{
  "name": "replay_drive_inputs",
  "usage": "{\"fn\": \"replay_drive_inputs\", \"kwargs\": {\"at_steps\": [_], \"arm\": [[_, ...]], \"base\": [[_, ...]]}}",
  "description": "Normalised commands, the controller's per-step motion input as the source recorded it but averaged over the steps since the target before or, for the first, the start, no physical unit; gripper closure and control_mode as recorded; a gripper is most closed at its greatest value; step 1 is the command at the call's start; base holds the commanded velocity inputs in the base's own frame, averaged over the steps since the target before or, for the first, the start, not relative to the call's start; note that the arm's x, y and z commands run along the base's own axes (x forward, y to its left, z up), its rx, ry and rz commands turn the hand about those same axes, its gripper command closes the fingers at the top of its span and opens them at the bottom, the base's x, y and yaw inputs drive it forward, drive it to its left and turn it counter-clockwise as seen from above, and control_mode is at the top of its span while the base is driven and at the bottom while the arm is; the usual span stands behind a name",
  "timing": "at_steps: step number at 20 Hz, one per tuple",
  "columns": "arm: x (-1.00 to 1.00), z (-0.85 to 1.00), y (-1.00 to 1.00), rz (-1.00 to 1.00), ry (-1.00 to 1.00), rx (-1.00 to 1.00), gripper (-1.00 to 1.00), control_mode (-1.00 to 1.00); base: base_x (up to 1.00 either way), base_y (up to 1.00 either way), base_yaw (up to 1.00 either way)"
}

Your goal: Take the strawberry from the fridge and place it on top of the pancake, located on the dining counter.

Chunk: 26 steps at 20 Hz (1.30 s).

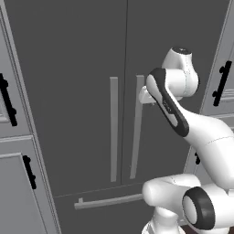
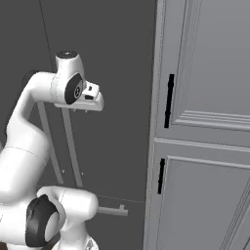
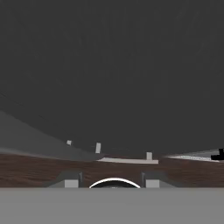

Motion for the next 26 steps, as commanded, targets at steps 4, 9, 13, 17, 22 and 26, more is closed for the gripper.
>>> {"fn": "replay_drive_inputs", "kwargs": {"at_steps": [4, 9, 13, 17, 22, 26], "arm": [[0.0, 0.0, 0.0, 0.0, 0.0, 0.0, -1.0, 1.0], [0.0, 0.0, 0.0, 0.0, 0.0, 0.0, -1.0, 1.0], [0.0, 0.0, 0.0, 0.0, 0.0, 0.0, -1.0, 1.0], [0.0, 0.0, 0.0, 0.0, 0.0, 0.0, -1.0, 1.0], [0.0, 0.0, 0.0, 0.0, 0.0, 0.0, -1.0, 1.0], [0.0, 0.0, 0.0, 0.0, 0.0, 0.0, -1.0, 1.0]], "base": [[-0.15, 0.0, 0.0], [-0.59, 0.01, 0.0], [-0.66, 0.17, 0.0], [-0.12, 0.62, -0.06], [0.0, 0.45, -0.03], [-0.01, 0.03, 0.0]]}}
